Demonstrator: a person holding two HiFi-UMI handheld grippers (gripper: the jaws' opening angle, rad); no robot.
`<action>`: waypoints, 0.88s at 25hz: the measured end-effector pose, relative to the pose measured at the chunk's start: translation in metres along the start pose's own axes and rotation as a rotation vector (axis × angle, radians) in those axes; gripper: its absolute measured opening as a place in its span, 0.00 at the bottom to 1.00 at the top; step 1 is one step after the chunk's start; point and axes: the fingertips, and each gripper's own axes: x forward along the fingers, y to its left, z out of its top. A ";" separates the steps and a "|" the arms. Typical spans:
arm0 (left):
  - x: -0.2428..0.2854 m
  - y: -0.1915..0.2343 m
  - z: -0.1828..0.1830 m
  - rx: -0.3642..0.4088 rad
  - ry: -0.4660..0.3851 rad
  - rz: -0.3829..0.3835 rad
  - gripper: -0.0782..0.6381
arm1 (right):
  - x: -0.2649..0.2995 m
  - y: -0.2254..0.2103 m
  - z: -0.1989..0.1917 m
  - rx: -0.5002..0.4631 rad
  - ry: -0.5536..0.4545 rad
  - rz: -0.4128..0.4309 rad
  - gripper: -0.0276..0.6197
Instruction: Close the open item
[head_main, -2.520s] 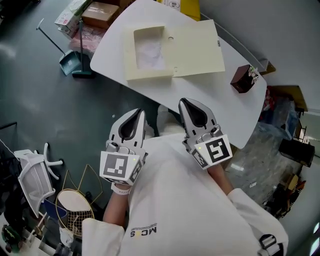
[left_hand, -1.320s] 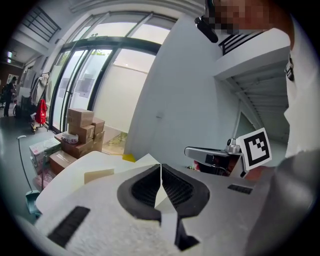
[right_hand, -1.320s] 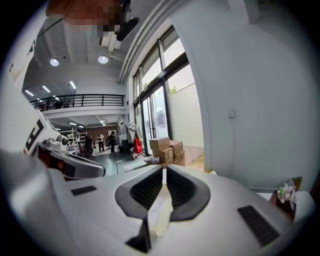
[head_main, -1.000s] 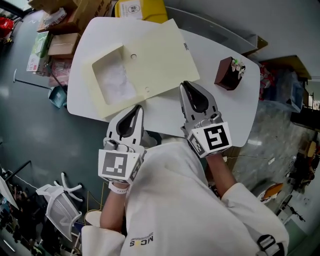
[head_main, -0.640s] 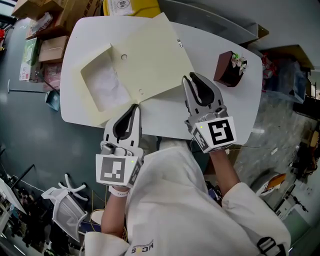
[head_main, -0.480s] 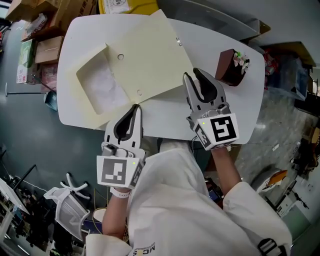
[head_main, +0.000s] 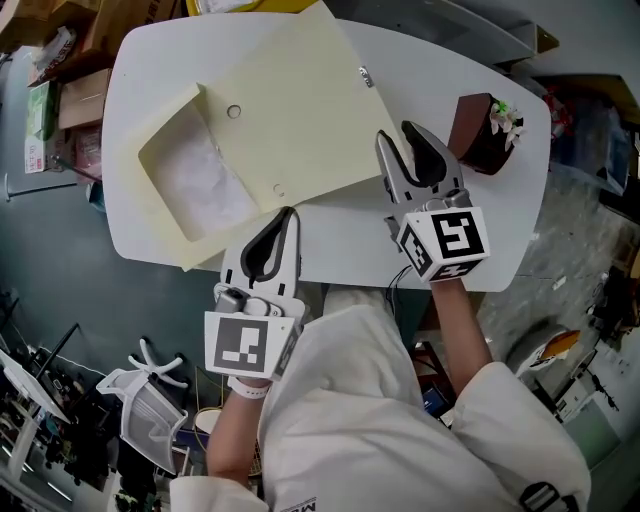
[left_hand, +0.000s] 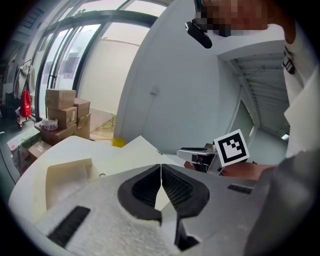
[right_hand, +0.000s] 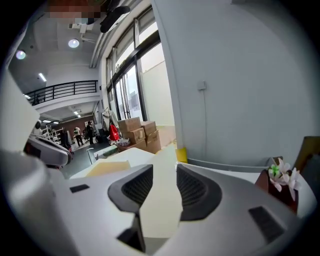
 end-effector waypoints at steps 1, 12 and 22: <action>0.003 0.000 -0.003 -0.003 0.009 -0.002 0.15 | 0.004 -0.004 -0.005 0.001 0.011 -0.005 0.26; 0.022 0.011 -0.028 -0.029 0.064 0.018 0.15 | 0.039 -0.028 -0.060 0.061 0.150 0.006 0.30; 0.021 0.002 -0.040 -0.041 0.073 0.021 0.15 | 0.044 -0.028 -0.073 0.186 0.174 0.055 0.18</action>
